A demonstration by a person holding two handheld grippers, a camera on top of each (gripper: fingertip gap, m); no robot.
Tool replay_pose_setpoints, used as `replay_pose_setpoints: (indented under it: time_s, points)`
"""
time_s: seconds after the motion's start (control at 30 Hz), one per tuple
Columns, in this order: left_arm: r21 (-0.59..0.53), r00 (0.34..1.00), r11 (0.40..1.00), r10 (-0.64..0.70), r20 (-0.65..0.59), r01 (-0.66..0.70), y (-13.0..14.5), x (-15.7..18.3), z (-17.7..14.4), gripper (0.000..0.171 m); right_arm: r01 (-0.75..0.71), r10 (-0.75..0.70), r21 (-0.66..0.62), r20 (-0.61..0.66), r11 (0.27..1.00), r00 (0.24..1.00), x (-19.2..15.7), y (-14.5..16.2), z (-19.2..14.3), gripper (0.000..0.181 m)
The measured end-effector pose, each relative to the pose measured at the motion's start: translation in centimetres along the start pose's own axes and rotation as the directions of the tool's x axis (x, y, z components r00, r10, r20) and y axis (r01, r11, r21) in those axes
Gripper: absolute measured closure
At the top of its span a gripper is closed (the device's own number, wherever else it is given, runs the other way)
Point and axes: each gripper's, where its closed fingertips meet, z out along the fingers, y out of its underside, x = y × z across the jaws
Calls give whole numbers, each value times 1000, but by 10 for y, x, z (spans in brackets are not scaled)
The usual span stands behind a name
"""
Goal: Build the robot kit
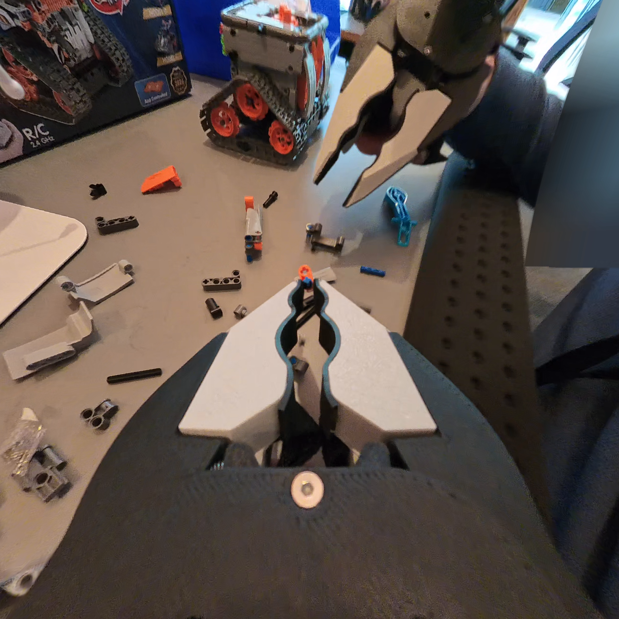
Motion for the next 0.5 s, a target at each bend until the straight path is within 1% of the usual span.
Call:
replay_pose_setpoints:
  time_s: [0.1, 0.2, 0.23, 0.37, 0.5]
  points:
    - [58, 997, 997, -56, -47, 58, -9, 3, -2, 168, 44, -42, 85, -29, 995, 999, -6, -27, 0, 155]
    - [80, 993, 992, -89, -76, 95, -13, 6, -2, 168, 92, -83, 144, -65, 985, 994, -13, -50, 5, 154]
    - [91, 991, 990, -100, -87, 108, -15, 7, -2, 168, 114, -105, 147, -67, 983, 992, -18, -55, 9, 153]
    - [127, 983, 980, -138, -122, 153, -22, 10, -5, 168, 248, -230, 124, -142, 961, 963, -30, -67, 28, 151]
    - [139, 972, 972, -168, -164, 191, -24, 13, -6, 168, 329, -304, 95, -213, 939, 929, -32, -73, 41, 151]
